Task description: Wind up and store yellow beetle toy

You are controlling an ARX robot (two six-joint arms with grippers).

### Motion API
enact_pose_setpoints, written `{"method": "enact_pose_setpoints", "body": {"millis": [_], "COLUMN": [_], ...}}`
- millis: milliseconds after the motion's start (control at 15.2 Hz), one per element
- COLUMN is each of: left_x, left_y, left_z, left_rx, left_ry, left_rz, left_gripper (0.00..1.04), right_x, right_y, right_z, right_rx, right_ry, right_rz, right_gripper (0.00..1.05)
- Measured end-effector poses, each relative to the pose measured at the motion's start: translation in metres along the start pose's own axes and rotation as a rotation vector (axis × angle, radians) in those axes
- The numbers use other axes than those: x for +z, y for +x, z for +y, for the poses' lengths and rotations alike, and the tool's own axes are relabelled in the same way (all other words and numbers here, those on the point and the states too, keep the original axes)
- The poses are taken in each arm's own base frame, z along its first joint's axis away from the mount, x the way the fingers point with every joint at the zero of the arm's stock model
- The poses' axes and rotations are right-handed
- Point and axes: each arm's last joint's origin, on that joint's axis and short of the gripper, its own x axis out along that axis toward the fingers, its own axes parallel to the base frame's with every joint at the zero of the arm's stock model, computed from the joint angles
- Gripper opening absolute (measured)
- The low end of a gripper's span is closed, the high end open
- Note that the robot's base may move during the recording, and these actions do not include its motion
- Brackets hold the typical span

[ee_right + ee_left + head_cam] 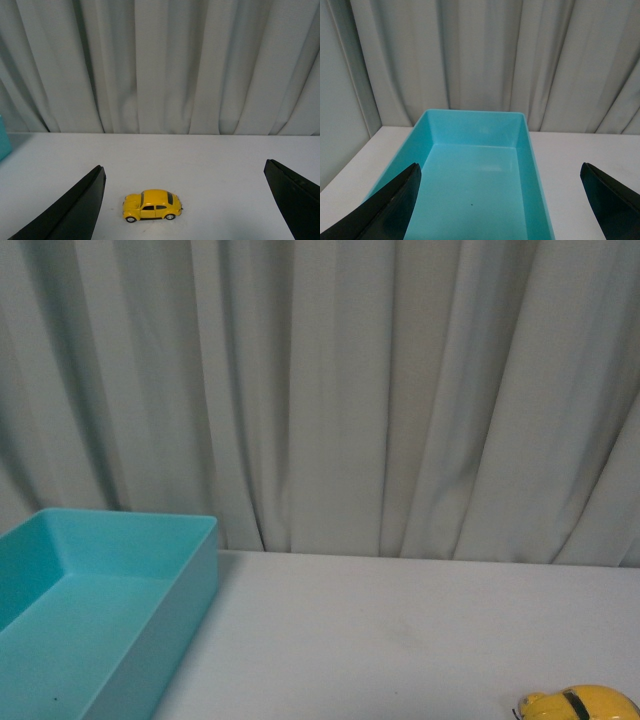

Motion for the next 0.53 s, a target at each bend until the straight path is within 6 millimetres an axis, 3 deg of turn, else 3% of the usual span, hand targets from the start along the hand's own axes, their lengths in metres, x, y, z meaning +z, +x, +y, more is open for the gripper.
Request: {"method": "enact_pose_setpoints", "body": {"millis": [198,329,395,461,527], "left_x": [0.0,0.0,0.0,0.0,0.0], "left_y": [0.0,0.0,0.0,0.0,0.0], "left_z": [0.0,0.0,0.0,0.0,0.0], "left_rx": [0.0,0.001,0.0,0.0,0.001], "left_ry": [0.0,0.0,0.0,0.0,0.0], "left_rz": [0.0,-0.001,0.0,0.0,0.0], "left_gripper": [0.98,0.98,0.98,0.98,0.98], "right_x": [0.0,0.009,0.016,0.022,0.024], "right_y": [0.0,0.015,0.022,0.03,0.037], "right_z": [0.0,-0.009,0.0,0.005,0.004], "right_rx": [0.03,0.338,0.589,0.691,0.678], "right_ry": [-0.003,0.009,0.024,0.033,0.039], "right_rz": [0.013,0.074,0.053,0.04,0.03], "right_gripper": [0.98,0.98,0.98,0.98,0.98]}}
